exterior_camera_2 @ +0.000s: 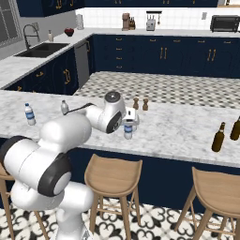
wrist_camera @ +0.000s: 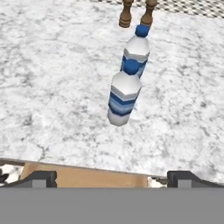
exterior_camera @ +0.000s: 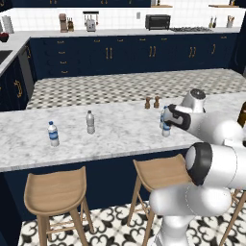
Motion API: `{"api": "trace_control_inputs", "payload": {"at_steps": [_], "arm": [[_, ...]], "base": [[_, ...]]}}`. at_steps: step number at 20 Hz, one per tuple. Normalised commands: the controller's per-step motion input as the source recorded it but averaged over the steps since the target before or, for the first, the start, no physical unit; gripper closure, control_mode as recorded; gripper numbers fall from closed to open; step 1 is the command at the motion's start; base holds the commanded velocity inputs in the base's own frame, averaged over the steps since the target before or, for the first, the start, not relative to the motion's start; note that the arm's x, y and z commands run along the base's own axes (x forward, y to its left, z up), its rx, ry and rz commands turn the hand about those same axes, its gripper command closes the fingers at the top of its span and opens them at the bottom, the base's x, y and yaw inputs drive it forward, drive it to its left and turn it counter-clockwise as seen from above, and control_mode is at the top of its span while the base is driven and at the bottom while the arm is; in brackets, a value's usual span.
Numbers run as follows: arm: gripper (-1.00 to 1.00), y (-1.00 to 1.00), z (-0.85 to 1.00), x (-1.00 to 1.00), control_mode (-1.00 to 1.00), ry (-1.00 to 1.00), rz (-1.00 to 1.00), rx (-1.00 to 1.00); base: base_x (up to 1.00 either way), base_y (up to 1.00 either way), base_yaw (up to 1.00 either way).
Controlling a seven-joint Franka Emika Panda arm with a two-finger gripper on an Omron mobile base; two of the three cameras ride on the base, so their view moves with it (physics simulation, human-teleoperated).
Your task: Move the plastic bottles in the middle to the plastics group, and the glass bottles in the middle to the glass group.
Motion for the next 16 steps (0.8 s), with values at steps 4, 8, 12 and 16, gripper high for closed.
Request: {"api": "trace_control_inputs", "payload": {"at_steps": [4, 8, 12, 16], "arm": [[-1.0, 0.26, 0.01, 0.4, -1.0, 0.08, -0.08, -0.05], [-1.0, 0.13, 0.0, 0.49, -1.0, 0.02, -0.11, -0.02], [-1.0, 0.0, -0.14, 0.41, -1.0, -0.01, -0.09, 0.0], [-1.0, -0.08, -0.21, 0.07, -1.0, -0.04, -0.1, 0.0]], "base": [[0.0, 0.0, 0.0], [0.0, 0.0, 0.0], [0.0, 0.0, 0.0], [0.0, 0.0, 0.0]]}}
